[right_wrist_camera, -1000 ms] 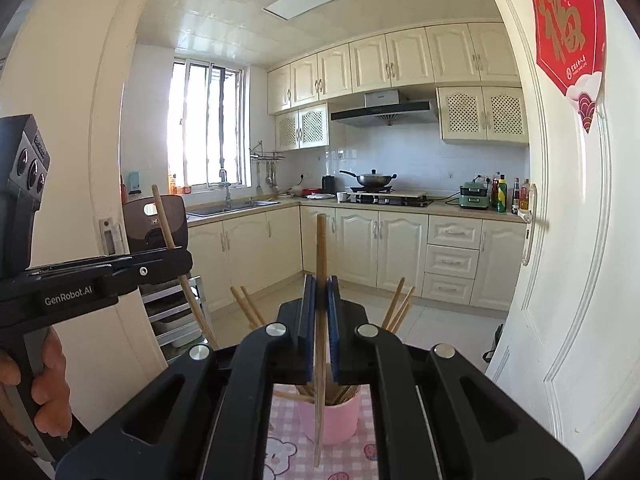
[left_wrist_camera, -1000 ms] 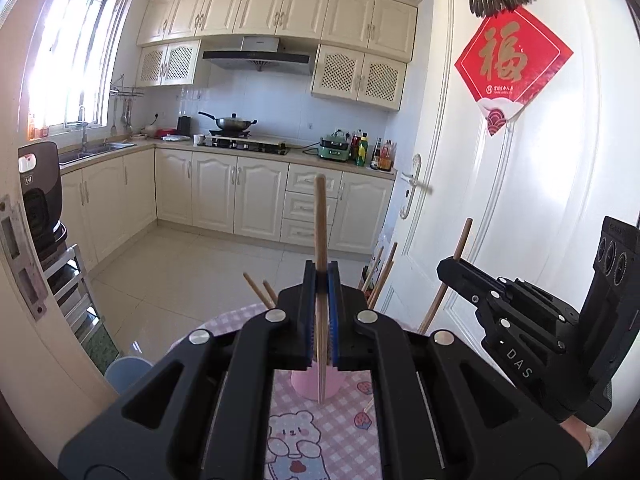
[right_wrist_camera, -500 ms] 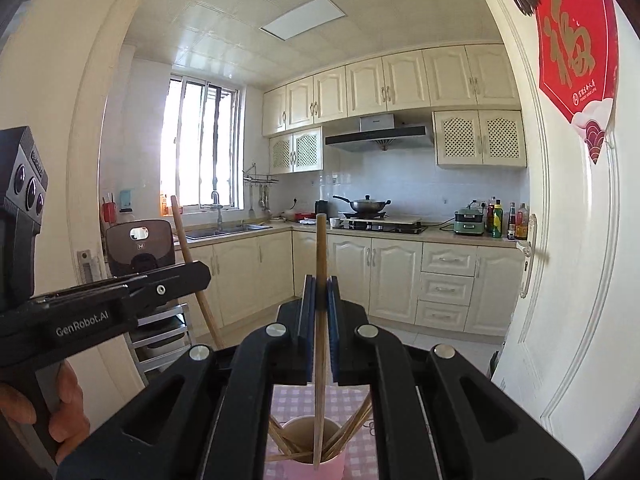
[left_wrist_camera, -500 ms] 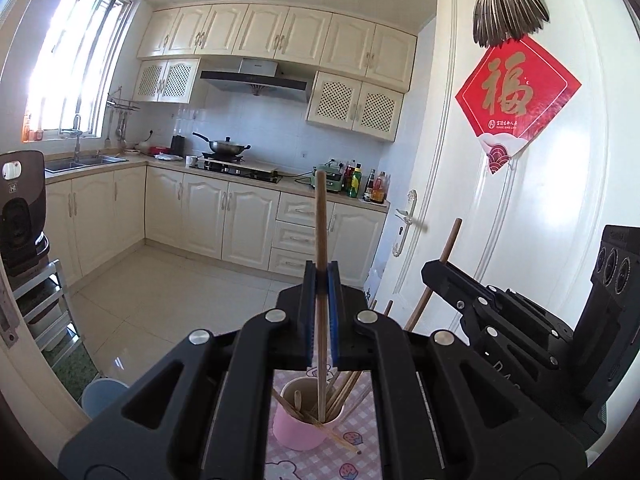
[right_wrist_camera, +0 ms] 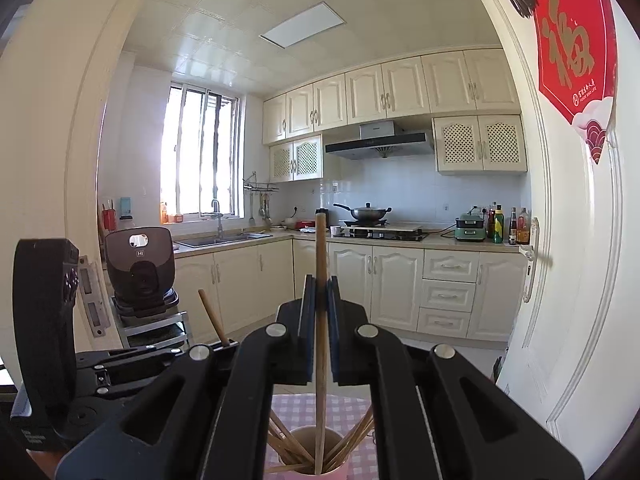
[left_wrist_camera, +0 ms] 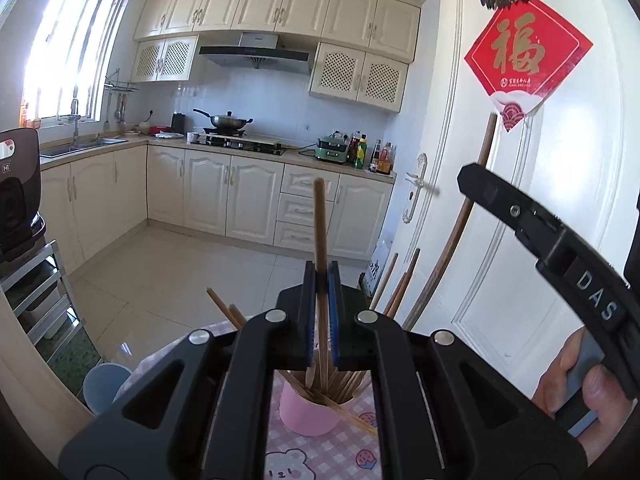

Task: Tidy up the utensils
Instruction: 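Lower the left tool's chopstick into the pink cup while the right tool lowers its chopstick in, then open the left tool to release its chopstick while the right tool releases its chopstick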

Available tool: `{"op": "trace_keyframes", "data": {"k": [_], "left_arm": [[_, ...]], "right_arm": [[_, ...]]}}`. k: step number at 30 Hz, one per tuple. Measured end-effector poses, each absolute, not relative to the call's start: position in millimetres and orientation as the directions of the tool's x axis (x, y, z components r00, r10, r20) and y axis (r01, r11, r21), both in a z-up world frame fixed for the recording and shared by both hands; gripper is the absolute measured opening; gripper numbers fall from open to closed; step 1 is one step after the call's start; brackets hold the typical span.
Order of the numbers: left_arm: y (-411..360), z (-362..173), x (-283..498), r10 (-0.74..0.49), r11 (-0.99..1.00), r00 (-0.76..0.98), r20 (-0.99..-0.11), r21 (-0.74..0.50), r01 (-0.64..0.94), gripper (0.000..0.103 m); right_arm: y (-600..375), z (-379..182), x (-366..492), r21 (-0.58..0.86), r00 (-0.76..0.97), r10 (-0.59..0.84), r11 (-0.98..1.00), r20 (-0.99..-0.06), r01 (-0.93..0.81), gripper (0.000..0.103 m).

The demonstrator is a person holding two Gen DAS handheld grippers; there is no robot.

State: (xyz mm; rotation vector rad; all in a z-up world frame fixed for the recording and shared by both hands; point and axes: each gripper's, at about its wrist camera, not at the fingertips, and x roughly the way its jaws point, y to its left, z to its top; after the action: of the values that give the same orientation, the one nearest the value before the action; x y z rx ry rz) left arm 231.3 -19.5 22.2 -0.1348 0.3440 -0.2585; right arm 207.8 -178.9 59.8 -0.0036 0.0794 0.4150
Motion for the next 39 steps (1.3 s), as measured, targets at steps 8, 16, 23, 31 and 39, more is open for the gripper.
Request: {"op": "trace_keyframes", "data": {"k": [8,16,23,31,39], "left_arm": [[-30,-1,241,-0.269,0.963,0.879,-0.394,-0.138,0.232,0.006],[-33,-18,252,-0.243,0.97,0.858,-0.452,-0.118,0.213,0.009],[-29,-18,255,-0.243,0.97,0.849,-0.469,-0.133,0.204,0.009],[-26,-5,237,-0.199,0.98,0.901,-0.387,-0.1,0.173,0.065],[-28,-2,230,-0.138,0.99,0.906,-0.4,-0.038,0.134,0.065]], "right_arm": [[-176,48,212,0.009,0.909,0.401,0.915,-0.114,-0.403,0.004],[-181,61,206,0.033,0.915,0.4,0.916,-0.056,-0.399,0.004],[-171,57,207,-0.008,0.915,0.399,0.916,-0.06,-0.4,0.004],[-170,35,216,0.013,0.907,0.401,0.915,-0.133,-0.403,0.004],[-169,15,216,0.036,0.897,0.403,0.914,-0.18,-0.404,0.004]]}}
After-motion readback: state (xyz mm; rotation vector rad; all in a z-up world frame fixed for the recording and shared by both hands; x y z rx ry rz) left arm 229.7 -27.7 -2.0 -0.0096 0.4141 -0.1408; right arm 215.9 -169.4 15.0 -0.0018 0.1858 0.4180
